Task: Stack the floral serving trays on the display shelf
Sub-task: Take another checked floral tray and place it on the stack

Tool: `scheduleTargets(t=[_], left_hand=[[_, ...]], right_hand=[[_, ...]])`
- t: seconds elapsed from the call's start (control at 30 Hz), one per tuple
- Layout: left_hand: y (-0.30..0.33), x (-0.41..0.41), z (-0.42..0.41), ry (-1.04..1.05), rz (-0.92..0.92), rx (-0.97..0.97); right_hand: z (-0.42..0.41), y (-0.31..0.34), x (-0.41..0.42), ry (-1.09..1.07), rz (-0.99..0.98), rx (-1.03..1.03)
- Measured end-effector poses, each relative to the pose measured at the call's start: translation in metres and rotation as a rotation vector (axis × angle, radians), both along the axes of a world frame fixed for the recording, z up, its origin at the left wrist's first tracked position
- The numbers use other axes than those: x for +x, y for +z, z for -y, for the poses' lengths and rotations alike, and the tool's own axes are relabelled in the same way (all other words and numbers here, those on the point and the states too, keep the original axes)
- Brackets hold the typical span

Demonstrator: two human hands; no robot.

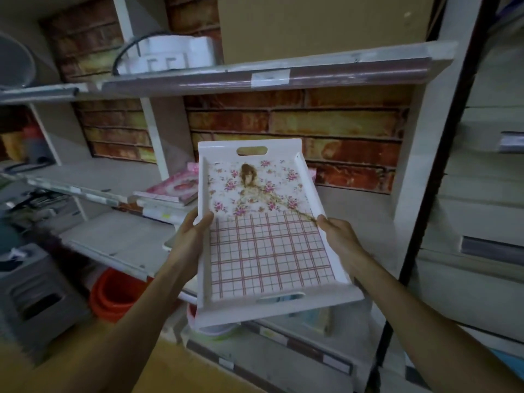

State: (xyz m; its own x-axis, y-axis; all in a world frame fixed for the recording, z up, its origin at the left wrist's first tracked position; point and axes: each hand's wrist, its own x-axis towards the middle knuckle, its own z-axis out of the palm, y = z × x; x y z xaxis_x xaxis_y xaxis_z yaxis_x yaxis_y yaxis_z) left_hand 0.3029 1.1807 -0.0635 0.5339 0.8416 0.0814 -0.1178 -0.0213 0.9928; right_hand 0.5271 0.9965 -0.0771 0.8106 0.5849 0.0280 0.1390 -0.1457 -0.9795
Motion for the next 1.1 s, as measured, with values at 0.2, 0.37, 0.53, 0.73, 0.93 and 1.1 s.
scheduleTargets(t=[0.2,0.37,0.53,0.73,0.93,1.1], left_hand=[[0.004,0.018,-0.066,-0.001,-0.018,0.037],[0.02,0.05,-0.133,0.035,-0.068,0.097],[0.03,0.091,-0.183,-0.05,-0.048,0.11],[0.033,0.128,-0.224,-0.087,-0.078,0.185],[0.033,0.173,-0.265,-0.161,-0.054,0.168],[0.03,0.209,-0.296,-0.238,-0.063,0.189]], right_hand=[[-0.075,0.001,0.024,0.022,-0.032,0.048],[-0.133,0.011,0.05,0.014,-0.035,0.076],[-0.177,0.02,0.089,-0.045,0.025,0.096],[-0.212,0.026,0.114,-0.088,0.036,0.107],[-0.242,0.025,0.142,-0.191,0.082,0.119],[-0.257,0.018,0.154,-0.28,0.091,0.105]])
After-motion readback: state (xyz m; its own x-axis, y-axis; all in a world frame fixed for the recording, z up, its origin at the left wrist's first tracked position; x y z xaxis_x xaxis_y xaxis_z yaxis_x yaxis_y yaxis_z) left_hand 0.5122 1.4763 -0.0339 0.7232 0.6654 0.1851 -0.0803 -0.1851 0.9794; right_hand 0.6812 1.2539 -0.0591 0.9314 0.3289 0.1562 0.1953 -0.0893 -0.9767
